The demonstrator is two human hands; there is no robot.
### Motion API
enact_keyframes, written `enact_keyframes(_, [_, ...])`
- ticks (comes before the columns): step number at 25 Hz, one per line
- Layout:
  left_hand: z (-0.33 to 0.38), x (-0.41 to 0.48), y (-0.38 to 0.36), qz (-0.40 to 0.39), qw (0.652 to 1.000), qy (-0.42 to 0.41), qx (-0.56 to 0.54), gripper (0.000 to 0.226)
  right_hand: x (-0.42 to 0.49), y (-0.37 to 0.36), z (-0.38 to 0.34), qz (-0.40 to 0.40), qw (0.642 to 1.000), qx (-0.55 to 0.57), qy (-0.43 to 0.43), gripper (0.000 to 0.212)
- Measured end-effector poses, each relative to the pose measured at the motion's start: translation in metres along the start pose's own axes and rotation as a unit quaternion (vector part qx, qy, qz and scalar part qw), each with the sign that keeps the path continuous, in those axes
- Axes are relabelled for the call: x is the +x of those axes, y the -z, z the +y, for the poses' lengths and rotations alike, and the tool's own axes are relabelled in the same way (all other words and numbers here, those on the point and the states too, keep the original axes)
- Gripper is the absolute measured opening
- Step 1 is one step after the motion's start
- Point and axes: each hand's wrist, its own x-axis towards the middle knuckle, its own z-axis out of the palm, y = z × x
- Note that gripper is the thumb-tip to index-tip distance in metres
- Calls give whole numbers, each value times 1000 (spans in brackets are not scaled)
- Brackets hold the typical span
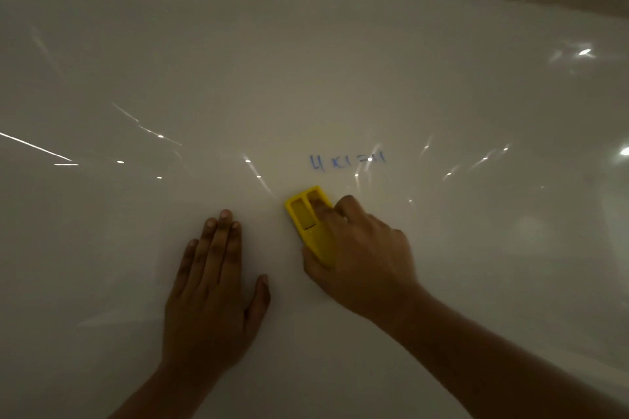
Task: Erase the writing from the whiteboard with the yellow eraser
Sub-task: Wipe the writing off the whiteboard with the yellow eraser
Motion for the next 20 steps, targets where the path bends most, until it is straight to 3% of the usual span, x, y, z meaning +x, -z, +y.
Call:
enact_keyframes(5, [0,-1,-3,-2,1000,11,6,75,15,9,27,31,993,-18,-108,59])
enact_keyframes(10, [-1,1,-1,-3,1000,0,1,74,3,-3,-6,-2,1000,17,23,59])
enact_keyframes(12, [-2,0,-2,-4,1000,-1,2,74,-1,1,30,14,998,-5,-55,54])
enact_keyframes(14, [-2,-2,-4,0,1000,6,-8,74,3,9,80,36,979,-31,-201,54])
enact_keyframes(16, [0,-2,-5,3,1000,14,-11,74,16,12,113,58,959,-30,-276,57])
enact_keyframes(18, [1,-2,-4,-1,1000,16,-9,74,35,6,107,74,958,2,-278,56])
enact_keyframes(20, [1,-1,-2,-5,1000,14,-8,74,50,2,74,84,973,40,-211,55])
